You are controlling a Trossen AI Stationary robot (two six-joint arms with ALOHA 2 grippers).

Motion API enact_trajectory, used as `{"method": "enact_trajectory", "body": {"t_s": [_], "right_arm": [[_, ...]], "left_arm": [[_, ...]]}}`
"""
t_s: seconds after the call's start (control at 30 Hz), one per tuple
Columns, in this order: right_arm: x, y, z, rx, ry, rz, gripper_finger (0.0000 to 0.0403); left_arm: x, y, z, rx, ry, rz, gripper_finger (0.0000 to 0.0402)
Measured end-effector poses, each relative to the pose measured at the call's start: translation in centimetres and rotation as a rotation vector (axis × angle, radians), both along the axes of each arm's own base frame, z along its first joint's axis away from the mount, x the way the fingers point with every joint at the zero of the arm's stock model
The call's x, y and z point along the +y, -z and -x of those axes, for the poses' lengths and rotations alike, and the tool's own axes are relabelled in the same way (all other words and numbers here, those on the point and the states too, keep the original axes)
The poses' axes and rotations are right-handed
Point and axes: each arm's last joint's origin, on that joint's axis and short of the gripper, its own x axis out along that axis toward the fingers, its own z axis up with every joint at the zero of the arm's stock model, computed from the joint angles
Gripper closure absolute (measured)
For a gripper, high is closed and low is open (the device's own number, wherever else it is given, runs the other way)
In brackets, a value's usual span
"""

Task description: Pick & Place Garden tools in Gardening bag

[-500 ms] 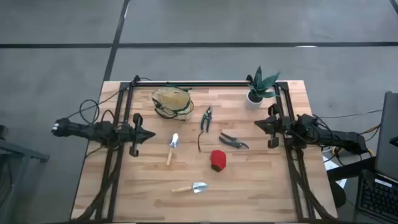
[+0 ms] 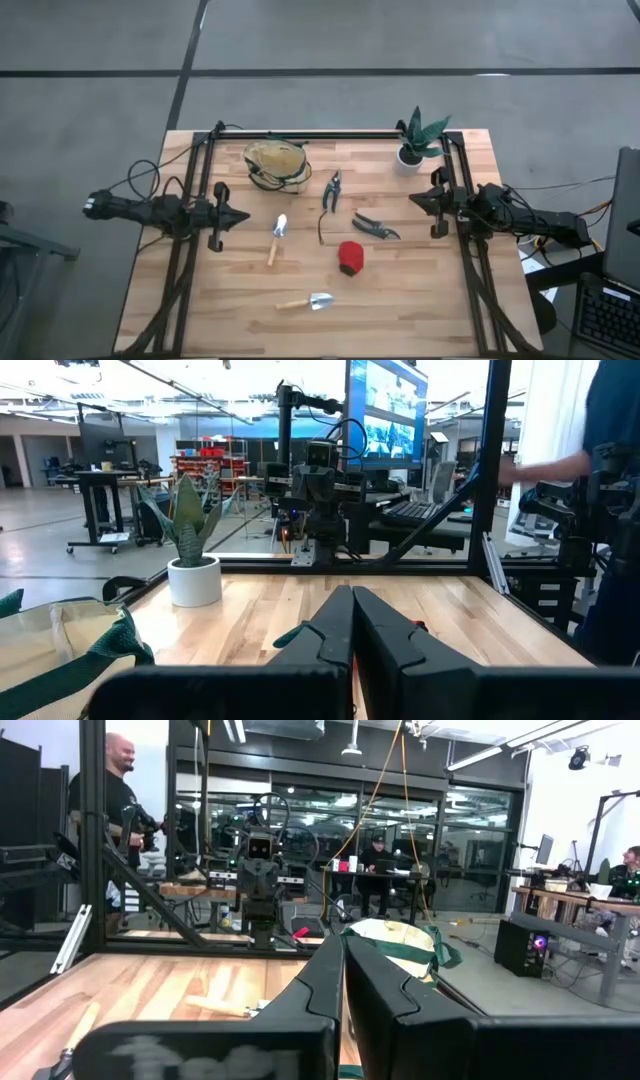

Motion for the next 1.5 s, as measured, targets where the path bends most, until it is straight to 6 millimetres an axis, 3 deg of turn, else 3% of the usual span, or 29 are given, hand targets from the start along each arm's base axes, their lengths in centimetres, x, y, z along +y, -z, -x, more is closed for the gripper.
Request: {"method": "enact_trajectory", "body": {"t_s": [0.9,1.27,1.33,1.5], "right_arm": [[0.0,0.0,0.0,-0.001,0.002,0.001,0.0394],[-0.5,-0.1,0.1,-0.015,0.172,-0.036,0.0394],[-0.5,-0.4,0.1,-0.057,0.162,-0.107,0.0394],[-0.5,-1.6,0.5,-0.278,0.000,-0.582,0.0394]], "left_arm": [[0.0,0.0,0.0,0.000,0.000,0.000,0.0394],[0.0,0.0,0.0,0.000,0.000,0.000,0.0394],[0.0,0.0,0.0,0.000,0.000,0.000,0.0394],[0.0,0.0,0.0,0.000,0.000,0.000,0.0394]]}}
